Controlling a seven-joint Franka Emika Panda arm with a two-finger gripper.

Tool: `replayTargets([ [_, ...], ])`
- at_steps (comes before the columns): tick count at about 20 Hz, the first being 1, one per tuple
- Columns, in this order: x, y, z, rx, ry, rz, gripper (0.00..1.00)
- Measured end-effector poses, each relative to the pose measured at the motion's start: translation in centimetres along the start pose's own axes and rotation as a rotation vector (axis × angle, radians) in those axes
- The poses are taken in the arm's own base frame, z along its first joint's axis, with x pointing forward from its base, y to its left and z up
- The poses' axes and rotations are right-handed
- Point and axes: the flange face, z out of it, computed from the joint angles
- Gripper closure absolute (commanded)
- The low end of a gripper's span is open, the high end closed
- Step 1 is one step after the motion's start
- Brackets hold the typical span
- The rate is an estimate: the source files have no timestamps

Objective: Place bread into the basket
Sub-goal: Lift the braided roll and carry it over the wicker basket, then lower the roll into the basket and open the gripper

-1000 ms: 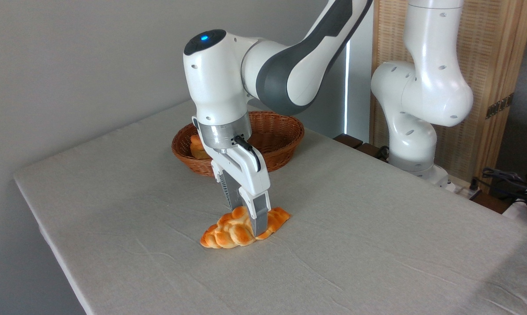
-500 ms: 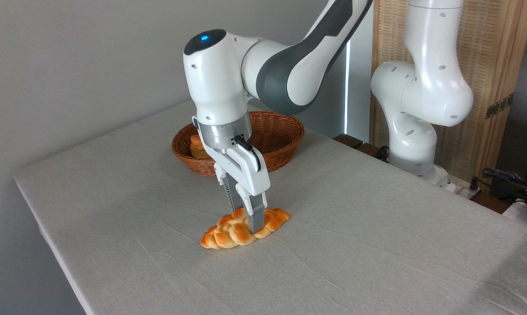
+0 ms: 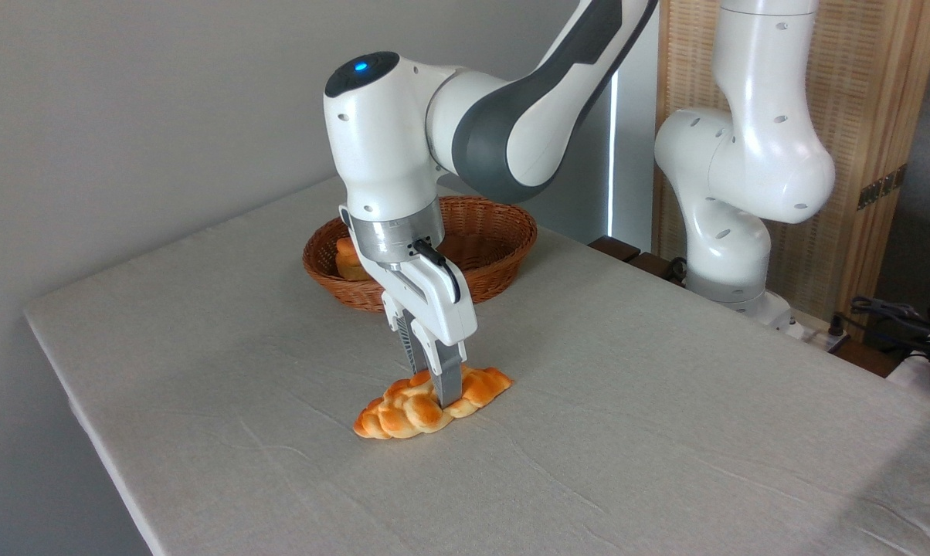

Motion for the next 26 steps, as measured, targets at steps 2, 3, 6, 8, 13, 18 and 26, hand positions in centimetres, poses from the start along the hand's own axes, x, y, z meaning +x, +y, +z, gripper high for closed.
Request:
replayTargets([
  [2, 0.0, 0.0, -0.1, 0.001, 0.001, 0.0, 0.62],
  [3, 0.0, 0.0, -0.3, 0.005, 0.005, 0.0, 0.62],
  [6, 0.7, -0.1, -3.1, 0.026, 0.046, -0.003, 0.62],
  [8, 1.1, 0.5, -6.3, 0.006, 0.078, -0.011, 0.62],
  [13, 1.7, 6.9, -14.6, -0.078, 0.084, 0.07, 0.58],
  [18, 6.7, 18.5, -14.3, -0.094, -0.015, 0.138, 0.52],
  [26, 8.7, 25.4, -9.1, -0.097, -0.145, 0.144, 0.0],
])
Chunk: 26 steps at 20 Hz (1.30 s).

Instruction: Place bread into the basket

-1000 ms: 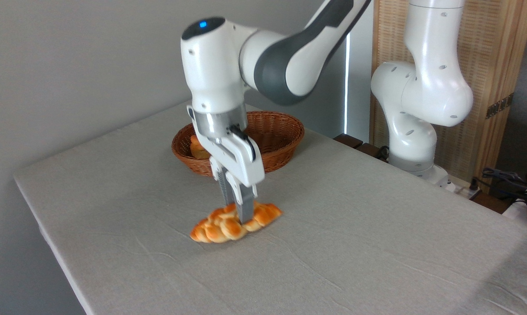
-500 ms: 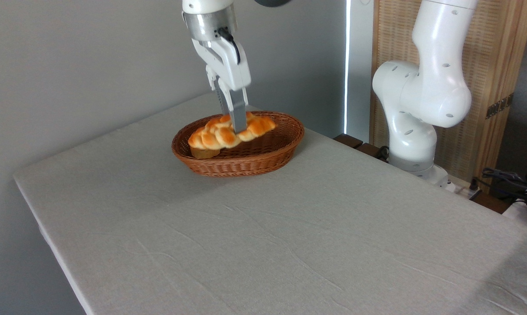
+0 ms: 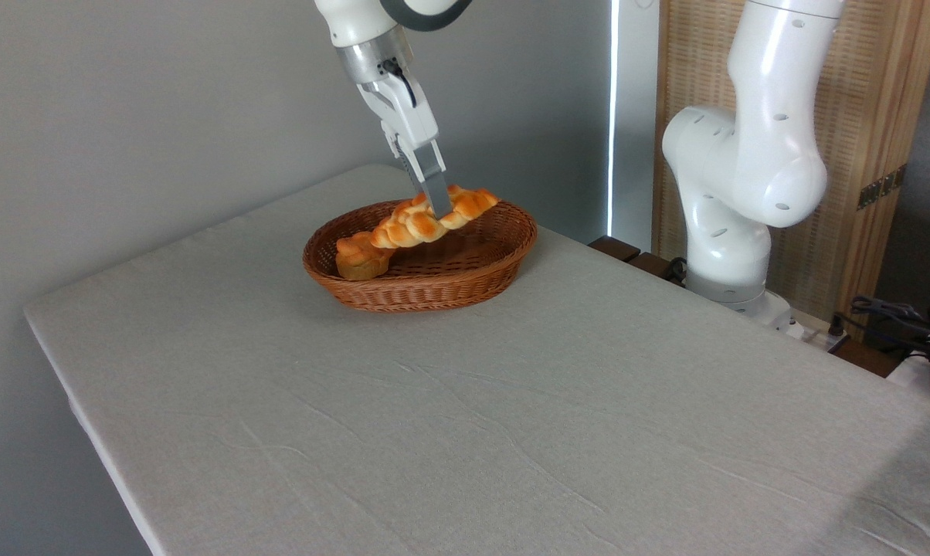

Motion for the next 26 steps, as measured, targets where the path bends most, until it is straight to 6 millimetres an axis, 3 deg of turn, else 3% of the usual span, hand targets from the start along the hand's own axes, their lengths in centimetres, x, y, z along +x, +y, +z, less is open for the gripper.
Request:
replayTargets([
  [14, -0.1, -0.7, 0.1, -0.006, 0.0, -0.016, 0.0],
  [17, -0.5, -2.3, -2.3, 0.011, 0.052, -0.055, 0.0],
  [19, -1.6, -5.7, -5.7, 0.028, 0.12, -0.125, 0.0],
  [22, -5.0, -14.3, -10.3, 0.052, 0.212, -0.245, 0.0],
  [24, -7.5, -20.3, -12.2, 0.062, 0.257, -0.294, 0.0],
  [26, -8.9, -25.6, -12.8, 0.064, 0.282, -0.344, 0.0],
])
